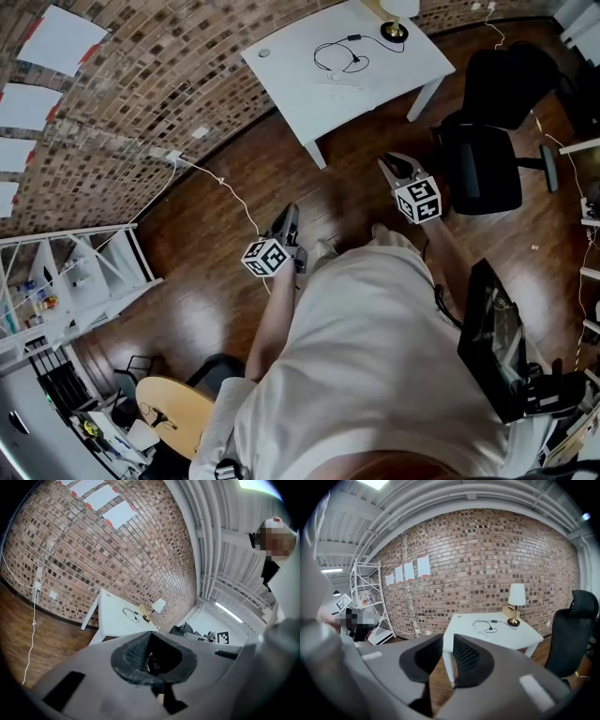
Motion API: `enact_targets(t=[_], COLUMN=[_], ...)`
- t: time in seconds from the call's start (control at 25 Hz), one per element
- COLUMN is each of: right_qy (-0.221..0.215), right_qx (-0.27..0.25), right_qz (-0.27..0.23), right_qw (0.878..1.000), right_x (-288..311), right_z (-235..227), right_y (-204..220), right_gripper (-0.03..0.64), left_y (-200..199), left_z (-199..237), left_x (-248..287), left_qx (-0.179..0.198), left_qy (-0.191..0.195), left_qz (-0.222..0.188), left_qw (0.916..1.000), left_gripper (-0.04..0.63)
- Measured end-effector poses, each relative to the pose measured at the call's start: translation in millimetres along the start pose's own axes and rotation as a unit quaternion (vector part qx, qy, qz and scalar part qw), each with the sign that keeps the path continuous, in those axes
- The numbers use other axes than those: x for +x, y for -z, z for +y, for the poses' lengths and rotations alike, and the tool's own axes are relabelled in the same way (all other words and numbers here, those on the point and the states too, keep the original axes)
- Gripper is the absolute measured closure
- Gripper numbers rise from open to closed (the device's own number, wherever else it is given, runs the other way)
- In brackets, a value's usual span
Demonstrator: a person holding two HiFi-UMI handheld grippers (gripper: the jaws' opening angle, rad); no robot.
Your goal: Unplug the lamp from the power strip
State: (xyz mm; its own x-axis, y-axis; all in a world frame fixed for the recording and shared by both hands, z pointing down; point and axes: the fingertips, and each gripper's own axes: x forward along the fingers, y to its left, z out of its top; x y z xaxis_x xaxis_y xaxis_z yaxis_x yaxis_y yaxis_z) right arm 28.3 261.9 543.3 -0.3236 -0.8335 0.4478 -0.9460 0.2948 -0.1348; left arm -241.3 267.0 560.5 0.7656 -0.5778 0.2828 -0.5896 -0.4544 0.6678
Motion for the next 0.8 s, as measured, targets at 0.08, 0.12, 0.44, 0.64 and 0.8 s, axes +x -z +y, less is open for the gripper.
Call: enact_targets(t=[0.08,0.12,0.44,0.64,0.8], right_qy=[0.010,0.013,0.013,-0.011,-0.029], right_qx=[0.009,0.012,0.032,0.025,0.020], right_qz=[0.005,0.006,0.035,0.054,0.063], right_qw=[1.000,1.000,0.999,0.998,0.997], right_x=[-12,-18,-49,-65,-70], right_z=[-21,-31,-77,-91,-99], right_y=[9,12,53,79,86], right_gripper=[0.554,0.554,0.554,0.554,0.564], left_y=[14,19,52,88,117], left_z=[-13,-20,-46,-61,-69], left_x=[10,14,41,43,42], left_qx=[0.000,0.000,-0.018,-0.040,-0.062], left_qy=[0.000,0.000,-0.029,-0.058,-0.076], left_qz=[0.011,0.015,0.013,0.000,-0.001], left_qw=[0.9999,0.9999,0.9993,0.9975,0.9951], left_gripper=[0.594,0.594,0.594,0.594,0.594])
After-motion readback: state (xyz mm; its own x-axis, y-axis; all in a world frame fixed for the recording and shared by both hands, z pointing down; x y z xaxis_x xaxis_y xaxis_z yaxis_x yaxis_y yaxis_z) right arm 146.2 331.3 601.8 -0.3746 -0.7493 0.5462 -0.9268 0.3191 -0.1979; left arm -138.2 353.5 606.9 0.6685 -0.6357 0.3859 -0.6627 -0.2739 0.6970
